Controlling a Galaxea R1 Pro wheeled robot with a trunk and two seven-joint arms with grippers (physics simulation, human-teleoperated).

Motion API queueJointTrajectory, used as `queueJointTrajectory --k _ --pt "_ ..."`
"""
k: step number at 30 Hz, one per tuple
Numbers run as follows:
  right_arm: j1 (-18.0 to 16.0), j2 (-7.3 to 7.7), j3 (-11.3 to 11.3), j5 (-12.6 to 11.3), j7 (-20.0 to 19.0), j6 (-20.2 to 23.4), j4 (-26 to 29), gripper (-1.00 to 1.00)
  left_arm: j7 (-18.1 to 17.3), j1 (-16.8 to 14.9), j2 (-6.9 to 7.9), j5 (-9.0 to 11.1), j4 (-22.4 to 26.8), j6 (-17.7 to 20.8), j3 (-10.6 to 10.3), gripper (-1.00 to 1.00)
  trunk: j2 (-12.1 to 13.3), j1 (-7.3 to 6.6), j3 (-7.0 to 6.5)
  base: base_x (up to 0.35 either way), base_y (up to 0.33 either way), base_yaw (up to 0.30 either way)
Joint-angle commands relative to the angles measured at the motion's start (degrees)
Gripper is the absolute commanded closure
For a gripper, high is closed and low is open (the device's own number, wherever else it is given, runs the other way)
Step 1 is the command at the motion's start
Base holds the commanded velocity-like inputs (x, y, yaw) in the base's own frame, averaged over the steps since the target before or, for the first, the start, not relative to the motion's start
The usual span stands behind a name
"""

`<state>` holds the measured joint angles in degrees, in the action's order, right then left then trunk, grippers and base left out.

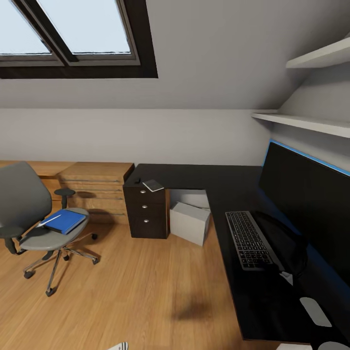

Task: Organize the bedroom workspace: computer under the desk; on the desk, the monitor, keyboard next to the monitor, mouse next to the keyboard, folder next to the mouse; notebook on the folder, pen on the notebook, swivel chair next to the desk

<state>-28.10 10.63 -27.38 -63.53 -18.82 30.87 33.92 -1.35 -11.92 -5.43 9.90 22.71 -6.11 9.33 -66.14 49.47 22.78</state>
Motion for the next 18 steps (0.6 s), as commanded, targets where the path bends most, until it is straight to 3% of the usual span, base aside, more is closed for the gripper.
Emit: queueJointTrajectory --k 1,18 --pt "0.0 -0.04 -0.2 1.7 0.0 0.1 -0.2 1.0 -0.1 0.0 -0.02 0.6 0.0 -0.1 0.1 -1.0 0.0 0.0 0.07 0.001 0.0 0.0" --pt "0.0 -0.08 -0.2 1.7 0.0 0.0 -0.2 1.0 -0.1 0.0 -0.02 0.6 0.0 -0.2 0.1 -1.0 0.0 0.0 0.07 0.0 -0.036 0.0"
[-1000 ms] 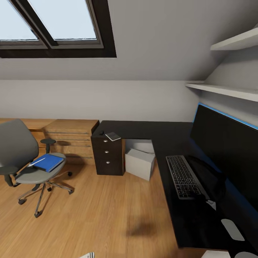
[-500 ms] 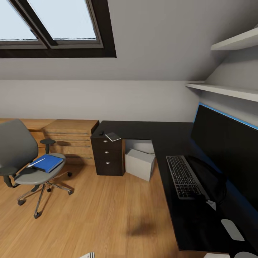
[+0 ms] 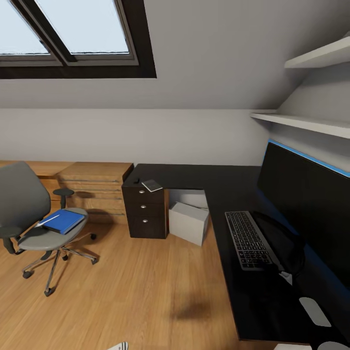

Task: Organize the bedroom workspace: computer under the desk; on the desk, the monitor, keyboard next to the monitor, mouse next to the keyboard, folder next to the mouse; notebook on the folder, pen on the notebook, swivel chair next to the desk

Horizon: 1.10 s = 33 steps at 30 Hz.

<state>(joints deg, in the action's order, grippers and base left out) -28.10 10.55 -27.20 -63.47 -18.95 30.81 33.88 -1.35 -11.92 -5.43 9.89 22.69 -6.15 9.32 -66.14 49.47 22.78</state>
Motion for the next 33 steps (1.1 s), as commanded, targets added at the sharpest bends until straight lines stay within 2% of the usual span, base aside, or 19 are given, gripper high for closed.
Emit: queueJointTrajectory --k 1,10,25,33 --pt "0.0 0.0 -0.4 1.7 0.1 0.0 -0.2 1.0 -0.1 0.0 -0.02 0.6 0.0 -0.1 0.1 -1.0 0.0 0.0 0.07 0.0 -0.005 0.0" --pt "0.0 0.0 -0.3 1.7 0.1 0.0 -0.2 1.0 -0.1 0.0 -0.06 0.7 0.0 -0.2 0.1 -1.0 0.0 0.0 0.07 0.0 -0.001 0.0" --pt "0.0 0.0 -0.3 1.8 0.1 0.1 -0.2 1.0 -0.1 0.0 -0.11 0.8 0.0 -0.2 0.2 -1.0 -6.0 3.3 2.77 0.0 0.0 0.0" --pt "0.0 0.0 -0.3 1.8 0.1 0.0 -0.2 1.0 -0.1 0.0 -0.11 0.8 0.0 -0.2 0.2 -1.0 -6.0 3.3 2.77 0.0 0.0 0.0"
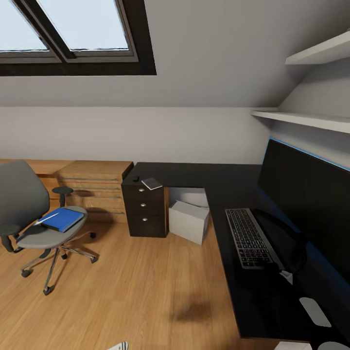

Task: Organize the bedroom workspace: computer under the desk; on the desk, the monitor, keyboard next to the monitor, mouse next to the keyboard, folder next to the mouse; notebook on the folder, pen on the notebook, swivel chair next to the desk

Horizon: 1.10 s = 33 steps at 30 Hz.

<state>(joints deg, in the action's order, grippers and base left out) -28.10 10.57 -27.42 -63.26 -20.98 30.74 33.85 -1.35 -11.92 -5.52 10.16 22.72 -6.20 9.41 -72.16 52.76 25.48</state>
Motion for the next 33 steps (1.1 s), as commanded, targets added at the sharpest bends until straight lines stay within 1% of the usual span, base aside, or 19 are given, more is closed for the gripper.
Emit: queueJointTrajectory --k 1,3,10,33 --pt "0.0 -0.02 -0.1 1.6 2.2 0.1 -0.2 1.0 -0.1 0.0 -0.02 0.6 0.0 -0.1 0.1 -1.0 0.0 0.0 0.07 0.0 0.0 0.0" --pt "0.0 -0.02 -0.1 1.6 2.2 0.1 -0.2 1.0 -0.1 0.0 -0.02 0.6 0.0 -0.1 0.1 -1.0 0.0 0.0 0.07 0.0 0.0 0.0" --pt "0.0 -0.02 -0.1 1.6 2.2 0.1 -0.2 1.0 -0.1 0.0 -0.02 0.6 0.0 -0.2 0.1 -1.0 -2.8 1.54 1.32 0.0 0.0 0.0" --pt "0.0 -0.02 -0.1 1.6 2.6 0.3 -0.4 1.0 -0.1 0.0 0.09 0.6 0.0 -0.2 0.3 -1.0 -2.8 1.54 1.32 0.0 0.0 0.0"
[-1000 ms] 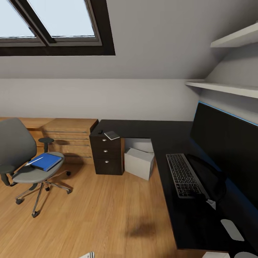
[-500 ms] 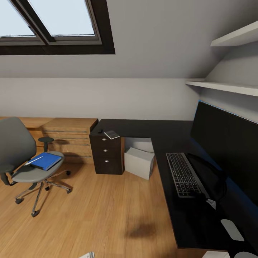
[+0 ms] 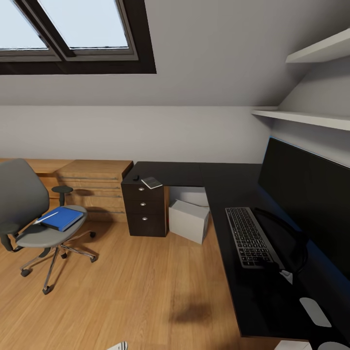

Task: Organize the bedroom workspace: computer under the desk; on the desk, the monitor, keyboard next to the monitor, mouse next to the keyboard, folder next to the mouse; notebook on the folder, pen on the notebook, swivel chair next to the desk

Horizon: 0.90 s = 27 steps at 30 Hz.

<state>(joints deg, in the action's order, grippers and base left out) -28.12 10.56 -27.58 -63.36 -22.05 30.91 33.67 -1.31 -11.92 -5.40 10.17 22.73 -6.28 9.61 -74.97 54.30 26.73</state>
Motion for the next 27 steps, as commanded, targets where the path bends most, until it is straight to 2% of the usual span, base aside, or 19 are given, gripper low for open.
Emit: queueJointTrajectory --k 1,8,12,27 --pt "0.0 -0.02 0.1 1.7 3.7 0.1 -0.2 1.0 -0.1 0.0 -0.01 0.6 0.0 -0.1 0.1 -1.0 0.0 0.0 0.07 0.0 0.0 0.0" --pt "0.0 0.01 0.1 1.7 3.7 0.1 -0.2 1.0 -0.1 0.0 0.03 0.6 0.0 -0.1 0.1 -1.0 0.0 0.0 0.07 0.0 0.0 0.0" --pt "0.0 0.03 0.1 1.7 3.7 0.1 -0.2 1.0 -0.1 0.0 0.04 0.6 0.0 -0.1 0.1 -1.0 -1.6 0.88 0.79 0.0 0.0 0.0" --pt "0.0 0.02 0.1 1.7 3.7 0.1 -0.2 1.0 -0.1 0.0 0.04 0.6 0.0 -0.1 0.0 -1.0 -1.6 0.88 0.79 0.0 0.0 0.0"
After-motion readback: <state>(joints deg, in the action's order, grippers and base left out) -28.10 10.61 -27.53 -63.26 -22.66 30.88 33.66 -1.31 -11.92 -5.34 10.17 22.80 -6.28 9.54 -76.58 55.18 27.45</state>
